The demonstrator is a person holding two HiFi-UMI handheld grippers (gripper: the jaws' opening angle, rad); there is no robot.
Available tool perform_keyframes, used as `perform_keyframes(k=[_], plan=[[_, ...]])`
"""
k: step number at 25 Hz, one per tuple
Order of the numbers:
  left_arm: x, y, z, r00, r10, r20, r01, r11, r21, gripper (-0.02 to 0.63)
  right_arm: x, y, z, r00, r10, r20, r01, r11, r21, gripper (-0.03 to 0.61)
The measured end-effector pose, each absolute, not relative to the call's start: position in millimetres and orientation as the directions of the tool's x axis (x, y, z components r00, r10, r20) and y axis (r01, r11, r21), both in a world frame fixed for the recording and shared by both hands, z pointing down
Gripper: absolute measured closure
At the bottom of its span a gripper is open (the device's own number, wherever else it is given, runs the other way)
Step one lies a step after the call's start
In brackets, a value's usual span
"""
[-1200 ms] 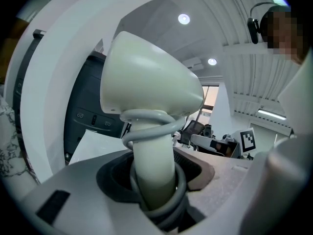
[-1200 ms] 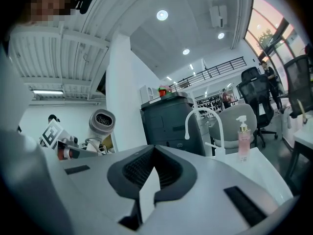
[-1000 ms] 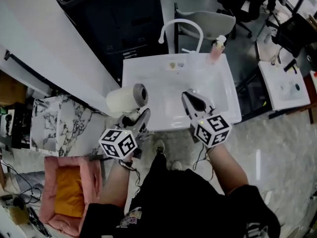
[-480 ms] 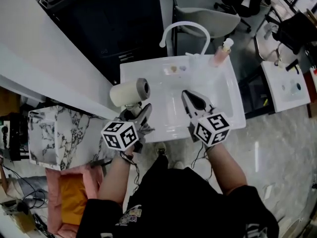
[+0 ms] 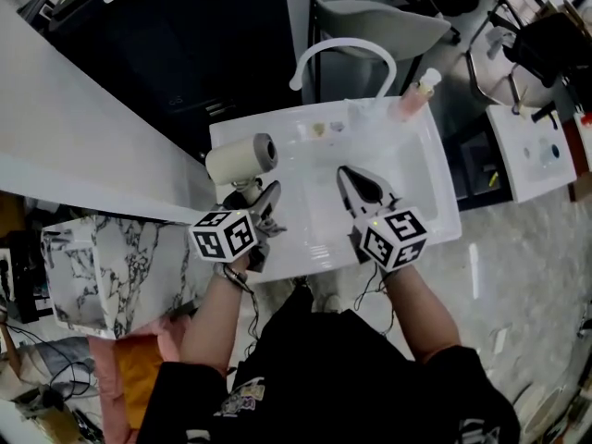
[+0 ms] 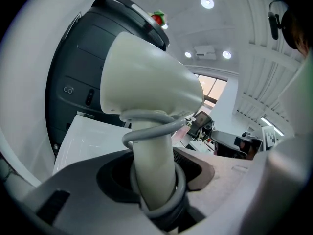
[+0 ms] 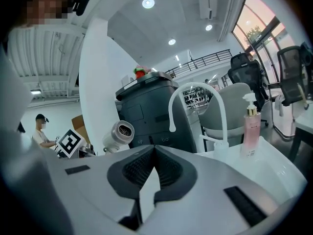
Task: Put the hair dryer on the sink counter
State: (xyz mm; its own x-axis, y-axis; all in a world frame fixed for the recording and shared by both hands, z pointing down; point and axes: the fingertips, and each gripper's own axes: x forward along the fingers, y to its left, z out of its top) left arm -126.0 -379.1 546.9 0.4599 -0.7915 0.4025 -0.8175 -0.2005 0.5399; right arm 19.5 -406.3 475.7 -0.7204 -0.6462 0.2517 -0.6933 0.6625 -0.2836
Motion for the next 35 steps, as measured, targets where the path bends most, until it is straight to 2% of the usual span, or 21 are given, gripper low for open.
perform_keyframes(k=[9,23,35], plan=[[-136.1,-420.7,603.5,0.465,-0.735,0.493,-0.8,-0.111,0.59,0.42,13.6,-432.4,498.7,-0.705,-0.651,0.283,-0.709,0.632,-0.312,0.58],[-148.0,-460.1,689.5,0.457,-0.602,0.655,-0.819,0.002,0.574,0.42,-9.3,-451.3,537.8,-0.691,-0.629,0.354,-0.722,0.59,-0.361,0.58],[-155.0,-477.2,736.1,0.454,-0.531,0.716,-0.812,0.086,0.578,0.419,-8.4,-467.6,560.3,-0.675,-0.628,0.387,-0.737,0.556,-0.385,0.58]])
